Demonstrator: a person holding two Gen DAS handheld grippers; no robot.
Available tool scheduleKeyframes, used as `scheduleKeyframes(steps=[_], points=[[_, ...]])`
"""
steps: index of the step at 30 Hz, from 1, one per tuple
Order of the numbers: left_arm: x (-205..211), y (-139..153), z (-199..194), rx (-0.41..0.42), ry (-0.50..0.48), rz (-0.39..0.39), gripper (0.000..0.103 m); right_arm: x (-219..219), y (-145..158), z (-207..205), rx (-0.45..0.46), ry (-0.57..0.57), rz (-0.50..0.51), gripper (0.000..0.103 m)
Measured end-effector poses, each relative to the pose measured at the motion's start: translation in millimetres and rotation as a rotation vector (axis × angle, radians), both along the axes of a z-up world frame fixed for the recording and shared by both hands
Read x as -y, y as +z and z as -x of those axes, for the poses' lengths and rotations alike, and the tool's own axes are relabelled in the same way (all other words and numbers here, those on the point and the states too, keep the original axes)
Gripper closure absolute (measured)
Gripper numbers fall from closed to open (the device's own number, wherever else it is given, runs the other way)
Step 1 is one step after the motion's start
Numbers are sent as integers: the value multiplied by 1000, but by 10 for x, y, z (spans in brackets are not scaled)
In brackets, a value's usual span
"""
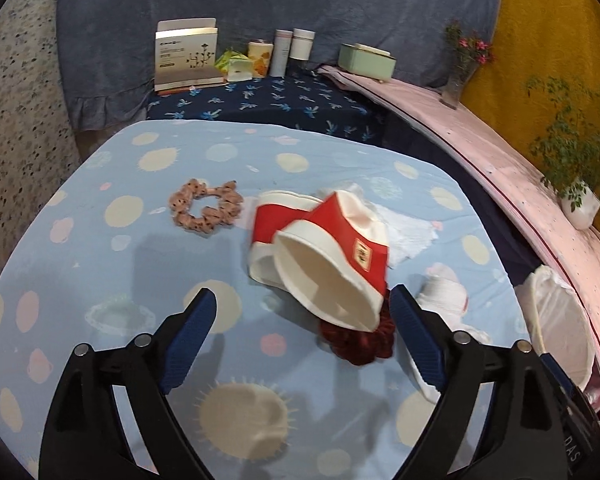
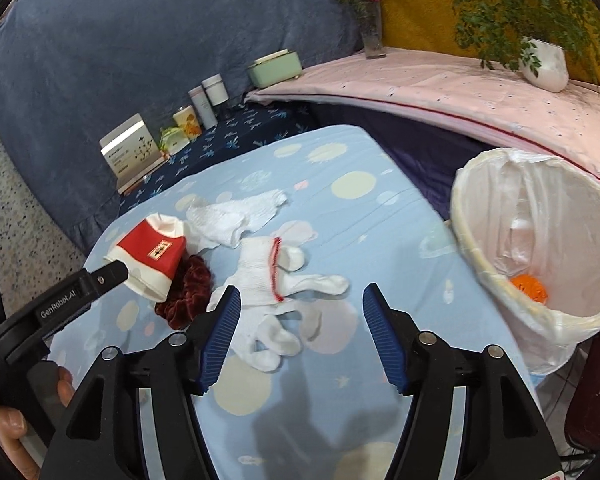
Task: Collect trash
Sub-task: 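Grasp the white glove with the right gripper while the left gripper grasps the red-white paper cup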
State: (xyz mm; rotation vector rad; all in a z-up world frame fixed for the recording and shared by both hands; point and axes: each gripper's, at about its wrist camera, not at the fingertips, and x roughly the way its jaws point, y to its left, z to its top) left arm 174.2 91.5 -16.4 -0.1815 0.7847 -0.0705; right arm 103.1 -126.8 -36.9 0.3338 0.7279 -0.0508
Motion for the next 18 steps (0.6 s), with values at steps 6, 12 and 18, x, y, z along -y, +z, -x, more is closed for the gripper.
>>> scheduleKeyframes(steps=[6,12,18], points=[[-104,-51,-209,-19,6,25,15,-167,-122,-203,-30,28,13,37],[-67,-117,-398,-28,-13,37,16,-239,-254,-430,-62,33,13,35],[9,-186,-515,-42,-67,34,37,-291,-396,-645,-99,37,15,34]])
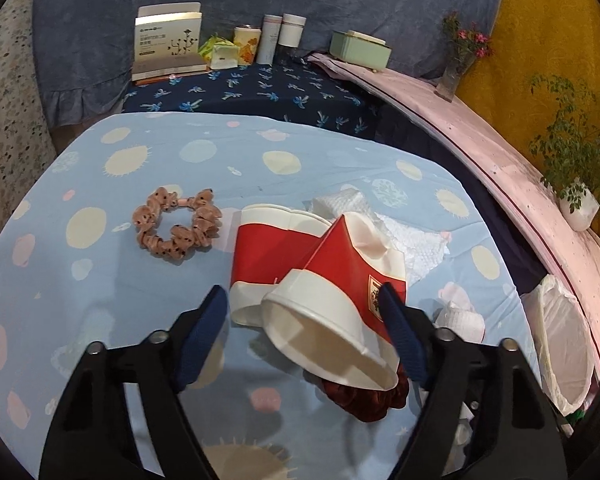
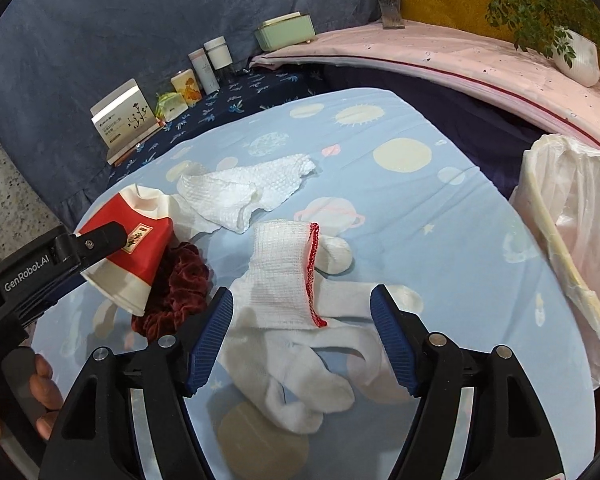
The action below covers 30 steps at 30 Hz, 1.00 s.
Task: Collect trash
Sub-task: 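Grasp the white glove with the right gripper while the left gripper grasps the red-white paper cup, then carry the glove and paper cup into the bin and open both grippers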
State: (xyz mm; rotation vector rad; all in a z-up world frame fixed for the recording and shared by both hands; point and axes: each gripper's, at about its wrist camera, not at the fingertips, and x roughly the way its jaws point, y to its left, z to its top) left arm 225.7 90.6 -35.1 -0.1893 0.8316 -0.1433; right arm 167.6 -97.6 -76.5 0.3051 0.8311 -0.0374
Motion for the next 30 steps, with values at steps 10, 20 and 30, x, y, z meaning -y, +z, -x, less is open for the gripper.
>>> scheduleKeyframes(steps=[10,20,30], points=[[43,80,66,37,-48,-19,62,-128,-88,-114,-39,7,87,66],[150,264,314,68,-67,-18,63,-41,106,118,-16,24,39,94],[460,542,569,100,-118,4,63,288,675,495,125,-30,55,95]])
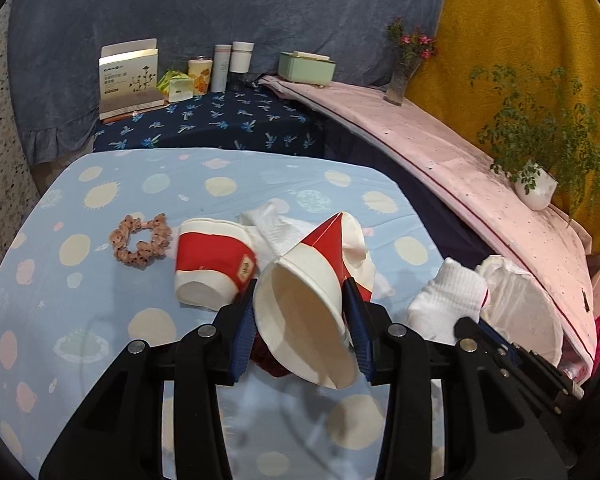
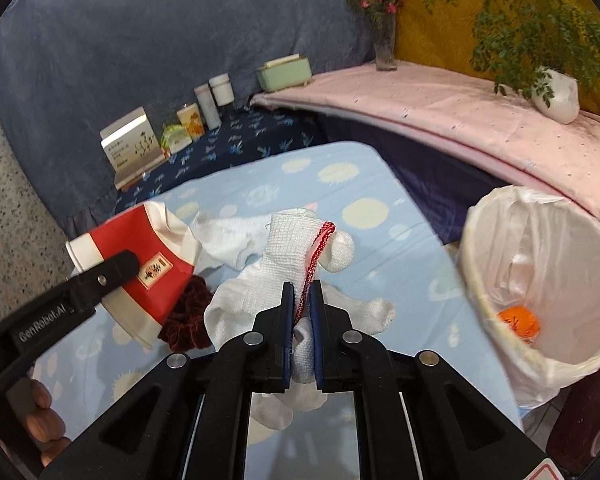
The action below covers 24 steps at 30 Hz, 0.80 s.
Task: Collect trash
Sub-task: 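Carry the glove and paper cup into the bin and open both grippers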
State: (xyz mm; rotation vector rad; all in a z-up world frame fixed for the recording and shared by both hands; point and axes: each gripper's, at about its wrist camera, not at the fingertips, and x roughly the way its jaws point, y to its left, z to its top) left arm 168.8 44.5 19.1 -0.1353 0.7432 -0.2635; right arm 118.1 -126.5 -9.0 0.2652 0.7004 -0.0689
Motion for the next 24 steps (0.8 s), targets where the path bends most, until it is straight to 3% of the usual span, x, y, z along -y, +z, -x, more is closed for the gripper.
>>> scheduleKeyframes(steps=[11,24], points=[[627,240,261,38,-102,0,63,681,284,405,82,-119,-24,95],[1552,299,394,50,-257,-8,63,1508,198,736,88,-272,-60,95]])
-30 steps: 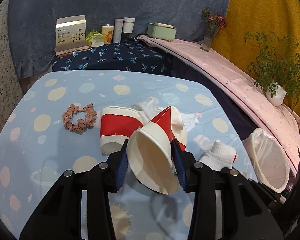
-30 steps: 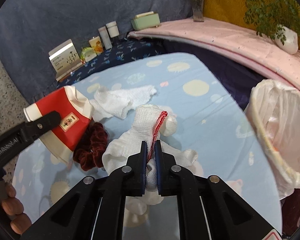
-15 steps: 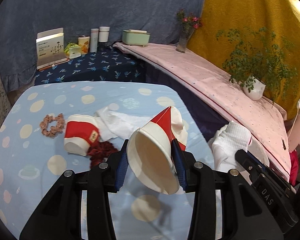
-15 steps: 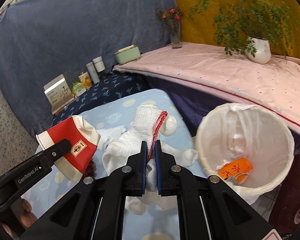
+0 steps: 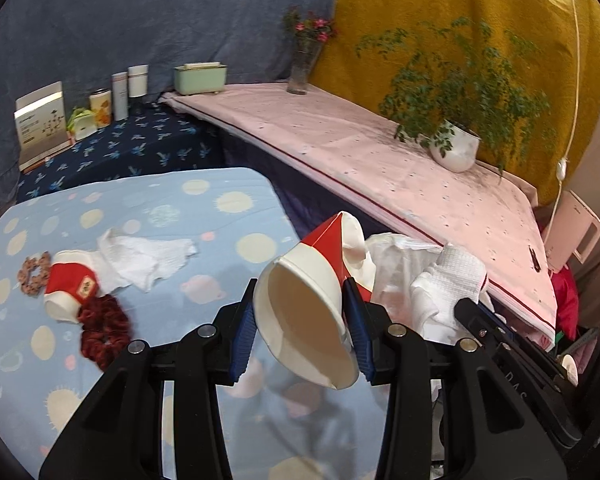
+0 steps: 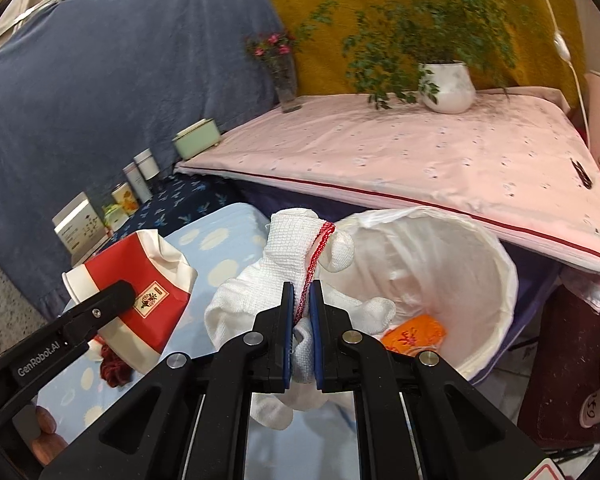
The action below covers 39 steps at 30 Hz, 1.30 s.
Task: Collect trash
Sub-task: 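Carry the glove and paper cup into the bin and open both grippers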
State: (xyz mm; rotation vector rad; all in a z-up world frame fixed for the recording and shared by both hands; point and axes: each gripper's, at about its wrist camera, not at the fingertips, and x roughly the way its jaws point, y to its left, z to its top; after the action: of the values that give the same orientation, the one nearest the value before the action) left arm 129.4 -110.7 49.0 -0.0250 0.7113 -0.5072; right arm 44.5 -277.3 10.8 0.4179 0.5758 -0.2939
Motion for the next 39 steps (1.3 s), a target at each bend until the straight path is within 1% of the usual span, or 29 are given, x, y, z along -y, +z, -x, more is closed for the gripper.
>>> scheduleKeyframes(steps=[7,14,17,18,19,20,21,25,36,39], points=[[457,-58,22,-12,-86,0,63,365,-124,99,-19,-65,-14,95],[814,-185,-9,-50,-158,-13,63,615,-221,171,-30,-111,-24,95],[932,-236,-24,-65,-180,-12,61,706,-260,190,-35,-128,-30,95],[951,-247,-27,-70,-179,-9,58,733,-274,187,-37,-133,-31,95],[975,-261,-44,-81,-174,-8,43,749,-284,178,-40,-136,-33,95],[988,-270,-62,-87,-163,0,37,763,-294,173,-41,-139,-34,94],[988,-272,-70,-83,-156,7,36,777,-304,165,-44,-140,-34,94],[983,-321,-126,-94,-144,-2,36,788,-321,138,-48,-137,-30,94],[764,-383,-193,-76,-82,-29,36,700,-332,-5,-51,-113,-21,93],[698,-384,-195,-67,-65,-33,36,673,-330,-77,-53,-104,-13,89]])
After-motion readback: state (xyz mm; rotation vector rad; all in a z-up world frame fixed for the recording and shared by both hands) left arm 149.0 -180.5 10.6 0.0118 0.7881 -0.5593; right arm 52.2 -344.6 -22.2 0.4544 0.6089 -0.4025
